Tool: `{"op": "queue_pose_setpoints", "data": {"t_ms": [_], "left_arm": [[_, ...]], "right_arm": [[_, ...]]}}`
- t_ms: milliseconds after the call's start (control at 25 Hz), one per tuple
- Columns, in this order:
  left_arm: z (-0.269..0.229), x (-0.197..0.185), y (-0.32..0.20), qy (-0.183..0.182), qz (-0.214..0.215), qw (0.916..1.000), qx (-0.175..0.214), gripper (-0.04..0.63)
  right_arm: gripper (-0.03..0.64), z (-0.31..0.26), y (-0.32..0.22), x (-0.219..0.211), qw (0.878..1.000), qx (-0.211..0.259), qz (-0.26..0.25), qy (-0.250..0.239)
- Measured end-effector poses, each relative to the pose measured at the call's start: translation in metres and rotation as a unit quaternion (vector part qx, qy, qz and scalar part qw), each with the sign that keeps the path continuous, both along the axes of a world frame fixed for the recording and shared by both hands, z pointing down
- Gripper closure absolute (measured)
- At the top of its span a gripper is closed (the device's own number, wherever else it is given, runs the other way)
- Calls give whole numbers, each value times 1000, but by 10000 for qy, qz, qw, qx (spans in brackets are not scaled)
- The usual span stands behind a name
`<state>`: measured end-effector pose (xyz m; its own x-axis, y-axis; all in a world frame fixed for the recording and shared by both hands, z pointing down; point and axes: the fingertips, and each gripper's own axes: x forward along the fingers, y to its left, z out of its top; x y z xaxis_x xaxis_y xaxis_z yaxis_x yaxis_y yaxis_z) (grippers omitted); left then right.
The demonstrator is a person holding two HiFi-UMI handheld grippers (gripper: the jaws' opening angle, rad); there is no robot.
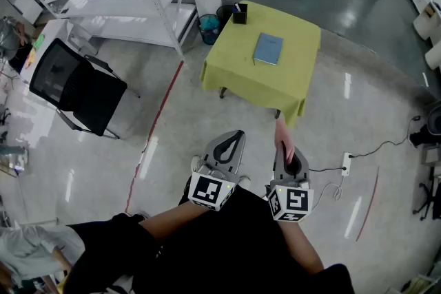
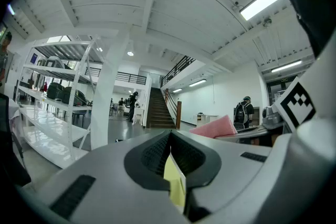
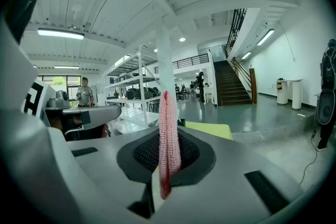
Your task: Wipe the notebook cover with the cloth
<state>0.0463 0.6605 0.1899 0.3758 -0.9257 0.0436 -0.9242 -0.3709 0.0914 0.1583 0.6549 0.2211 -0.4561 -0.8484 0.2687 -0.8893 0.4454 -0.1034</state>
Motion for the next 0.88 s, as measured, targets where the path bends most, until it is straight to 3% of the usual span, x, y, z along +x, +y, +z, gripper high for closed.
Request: {"op": "queue_pose_setpoints", "data": {"t_ms": [360, 880], "left_arm": [[4, 5, 0, -203, 20, 9998, -23, 581], [20, -8, -13, -145, -75, 9995, -264, 581]], "right_arm": [[580, -4, -6, 12, 9988, 66, -3, -477], [579, 9, -10, 15, 9978, -111, 250, -596]]}}
